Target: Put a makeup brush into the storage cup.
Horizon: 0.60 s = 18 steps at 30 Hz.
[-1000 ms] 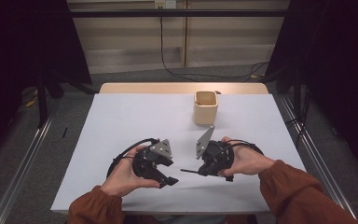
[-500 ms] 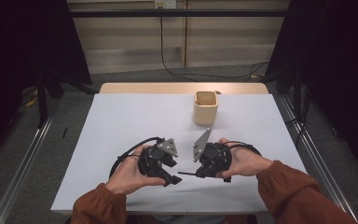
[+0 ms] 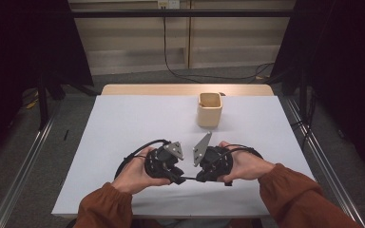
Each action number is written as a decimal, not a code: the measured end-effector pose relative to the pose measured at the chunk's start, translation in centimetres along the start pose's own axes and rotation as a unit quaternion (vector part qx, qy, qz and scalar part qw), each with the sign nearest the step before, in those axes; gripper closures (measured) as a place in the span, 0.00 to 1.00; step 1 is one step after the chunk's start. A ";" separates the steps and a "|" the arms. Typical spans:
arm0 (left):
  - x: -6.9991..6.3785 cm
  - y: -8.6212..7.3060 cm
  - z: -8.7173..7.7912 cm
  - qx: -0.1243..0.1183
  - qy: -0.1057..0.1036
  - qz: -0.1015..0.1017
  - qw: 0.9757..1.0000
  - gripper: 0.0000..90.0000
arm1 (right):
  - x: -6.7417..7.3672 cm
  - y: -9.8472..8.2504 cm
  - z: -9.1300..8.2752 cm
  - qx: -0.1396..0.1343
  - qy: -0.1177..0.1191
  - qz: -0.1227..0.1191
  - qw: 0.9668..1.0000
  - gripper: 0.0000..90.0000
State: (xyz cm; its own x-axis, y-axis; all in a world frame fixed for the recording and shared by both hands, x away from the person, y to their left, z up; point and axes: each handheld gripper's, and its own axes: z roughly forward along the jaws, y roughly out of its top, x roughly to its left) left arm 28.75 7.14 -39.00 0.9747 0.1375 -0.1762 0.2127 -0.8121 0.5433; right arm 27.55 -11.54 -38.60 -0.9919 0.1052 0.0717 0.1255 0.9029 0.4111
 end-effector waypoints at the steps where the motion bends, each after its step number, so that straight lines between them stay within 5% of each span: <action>1: 0.0 0.0 0.0 0.000 -0.002 0.000 1.000 0.82 | -0.1 0.0 0.1 -0.002 0.001 -0.004 1.000 0.95; 18: 0.2 0.0 0.6 0.017 -0.020 0.005 1.000 0.87 | 0.1 0.3 0.2 -0.017 0.004 -0.013 1.000 0.95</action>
State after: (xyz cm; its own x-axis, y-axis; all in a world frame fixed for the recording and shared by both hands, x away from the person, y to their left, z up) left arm 28.94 6.85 -39.54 0.9732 0.1067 -0.2037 0.1996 -0.8319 0.5178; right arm 27.52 -11.19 -38.70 -0.9947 0.0780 0.0668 0.0997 0.8906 0.4438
